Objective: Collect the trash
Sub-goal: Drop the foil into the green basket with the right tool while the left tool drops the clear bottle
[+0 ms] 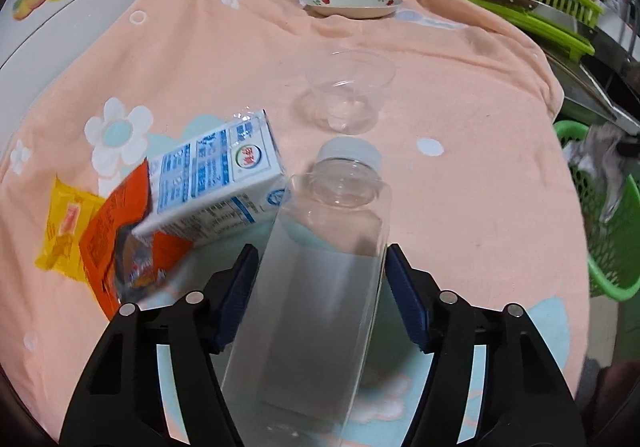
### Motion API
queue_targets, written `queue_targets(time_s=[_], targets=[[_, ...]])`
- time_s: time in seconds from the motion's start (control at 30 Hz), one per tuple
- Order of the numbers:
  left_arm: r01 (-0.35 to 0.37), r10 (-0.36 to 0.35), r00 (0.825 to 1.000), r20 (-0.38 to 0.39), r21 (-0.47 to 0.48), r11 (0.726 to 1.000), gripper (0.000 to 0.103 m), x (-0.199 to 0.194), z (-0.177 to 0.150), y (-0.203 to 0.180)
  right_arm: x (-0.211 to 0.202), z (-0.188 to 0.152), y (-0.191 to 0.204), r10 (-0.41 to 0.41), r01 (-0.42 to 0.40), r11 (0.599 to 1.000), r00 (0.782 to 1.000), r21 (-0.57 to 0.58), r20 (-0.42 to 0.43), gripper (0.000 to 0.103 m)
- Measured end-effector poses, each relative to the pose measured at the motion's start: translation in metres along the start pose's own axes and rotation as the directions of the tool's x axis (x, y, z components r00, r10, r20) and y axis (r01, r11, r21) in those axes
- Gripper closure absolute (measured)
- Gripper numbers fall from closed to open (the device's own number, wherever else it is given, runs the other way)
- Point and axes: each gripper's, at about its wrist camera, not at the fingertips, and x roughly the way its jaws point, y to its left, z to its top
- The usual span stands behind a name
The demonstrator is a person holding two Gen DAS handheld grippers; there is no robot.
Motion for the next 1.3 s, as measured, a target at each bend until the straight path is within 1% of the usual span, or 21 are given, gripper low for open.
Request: queue_targets(time_s=[0.03,0.07,0.1,0.23,0.3,0.4,0.53,0.63,0.7,0.77,0.87,0.97,1.13,1.3], targets=[[0.0,0.0,1.0,0.003,-0.008,1.0,0.04,-0.002,-0.002,-0.002,0.003,-0.004,-0.006,0.005,-0.005,1.0,1.0,0.017,-0.004,0.075],[0.004,-0.004,1.0,0.007,-0.019,1.0,0.041,-0.005,-0.004,-0.005,0.006,-0.005,-0.009,0.003,-0.003,1.0,1.0,0.028,-0.005,0.069],[0.004,-0.004,1.0,0.012,-0.026,1.0,0.041,-0.008,-0.005,-0.008,0.008,-0.007,-0.013,0.0,0.0,0.999,1.0,0.04,-0.005,0.065],[0.024,-0.022,0.999,0.031,-0.053,0.998,0.042,-0.021,-0.01,-0.023,0.004,-0.012,-0.021,0.006,-0.006,0.998,1.0,0.061,0.005,0.054],[0.042,-0.039,0.998,0.044,-0.065,0.997,0.043,-0.027,-0.011,-0.031,-0.002,-0.014,-0.023,-0.001,0.0,0.998,1.0,0.058,0.019,0.053],[0.085,-0.08,0.994,0.079,-0.072,0.994,0.043,-0.04,-0.009,-0.047,-0.012,-0.015,-0.025,-0.007,0.004,0.999,0.999,0.054,0.044,0.047],[0.129,-0.125,0.983,0.136,-0.021,0.991,0.043,-0.061,-0.003,-0.087,-0.027,-0.019,-0.028,-0.01,0.006,0.999,0.997,0.053,0.076,0.042],[0.174,-0.172,0.97,0.169,0.006,0.985,0.043,-0.071,0.003,-0.117,-0.037,-0.024,-0.033,-0.012,0.007,0.998,0.996,0.059,0.091,0.042],[0.204,-0.205,0.963,0.177,0.024,0.979,0.043,-0.073,0.006,-0.136,-0.042,-0.028,-0.036,-0.019,0.013,0.998,0.995,0.059,0.099,0.042],[0.222,-0.227,0.958,0.177,0.051,0.974,0.043,-0.072,0.01,-0.16,-0.048,-0.031,-0.039,-0.028,0.022,0.998,0.993,0.059,0.111,0.041],[0.264,-0.271,0.949,0.162,0.064,0.962,0.044,-0.065,0.013,-0.19,-0.059,-0.035,-0.047,-0.034,0.025,0.998,0.991,0.065,0.13,0.04],[0.286,-0.295,0.946,0.135,0.078,0.955,0.044,-0.053,0.018,-0.223,-0.067,-0.04,-0.054,-0.038,0.028,0.997,0.989,0.072,0.141,0.039],[0.303,-0.308,0.948,0.083,0.071,0.95,0.044,-0.027,0.022,-0.265,-0.075,-0.047,-0.064,-0.041,0.028,0.996,0.987,0.086,0.154,0.037],[0.315,-0.317,0.947,0.048,0.06,0.947,0.044,-0.009,0.023,-0.29,-0.079,-0.052,-0.073,-0.042,0.028,0.995,0.987,0.093,0.155,0.036]])
